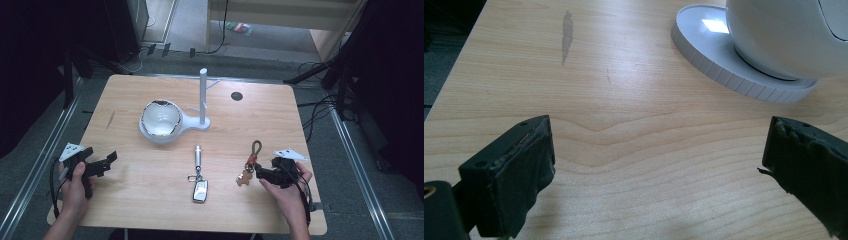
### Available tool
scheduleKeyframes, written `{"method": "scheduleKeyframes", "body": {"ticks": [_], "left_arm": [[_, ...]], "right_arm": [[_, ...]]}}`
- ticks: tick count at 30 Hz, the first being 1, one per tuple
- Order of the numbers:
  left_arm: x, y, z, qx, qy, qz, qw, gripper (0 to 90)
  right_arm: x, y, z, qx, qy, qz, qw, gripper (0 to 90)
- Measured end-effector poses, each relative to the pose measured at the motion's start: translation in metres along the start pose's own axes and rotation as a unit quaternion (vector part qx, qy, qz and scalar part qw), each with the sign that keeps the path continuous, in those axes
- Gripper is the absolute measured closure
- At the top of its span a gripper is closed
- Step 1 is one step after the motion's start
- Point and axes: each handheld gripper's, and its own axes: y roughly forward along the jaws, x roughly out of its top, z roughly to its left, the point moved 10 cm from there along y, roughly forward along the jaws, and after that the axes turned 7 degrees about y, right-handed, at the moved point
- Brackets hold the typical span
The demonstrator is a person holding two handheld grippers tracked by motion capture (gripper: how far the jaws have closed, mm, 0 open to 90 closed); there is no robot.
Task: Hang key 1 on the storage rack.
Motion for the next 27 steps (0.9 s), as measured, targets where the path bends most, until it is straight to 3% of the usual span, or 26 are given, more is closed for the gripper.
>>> {"method": "scheduleKeyframes", "body": {"ticks": [6,11,14,16,19,22,27], "left_arm": [[0.000,0.000,0.000,-0.001,-0.002,0.000,1.0000,0.7],[0.000,0.000,0.000,-0.001,-0.003,-0.001,1.0000,0.7],[0.000,0.000,0.000,-0.002,-0.003,-0.001,1.0000,0.7],[0.000,0.000,0.000,-0.001,-0.005,0.000,1.0000,0.7],[0.000,0.000,0.000,-0.002,-0.006,0.000,1.0000,0.6],[0.000,0.000,0.001,-0.002,-0.006,0.001,1.0000,0.7],[0.000,0.000,0.001,-0.003,-0.007,0.001,1.0000,0.6]], "right_arm": [[0.002,0.003,0.000,-0.009,0.004,0.047,0.9988,25.8],[0.003,0.008,0.002,-0.009,0.026,0.093,0.9953,26.0],[0.002,0.011,0.001,-0.018,0.027,0.116,0.9927,26.8],[0.000,0.015,0.000,-0.033,0.026,0.150,0.9878,28.2],[0.000,0.017,0.000,-0.040,0.025,0.173,0.9838,30.4],[0.001,0.018,0.002,-0.035,0.035,0.190,0.9805,32.7],[0.004,0.021,0.001,-0.046,0.039,0.211,0.9757,33.9]]}}
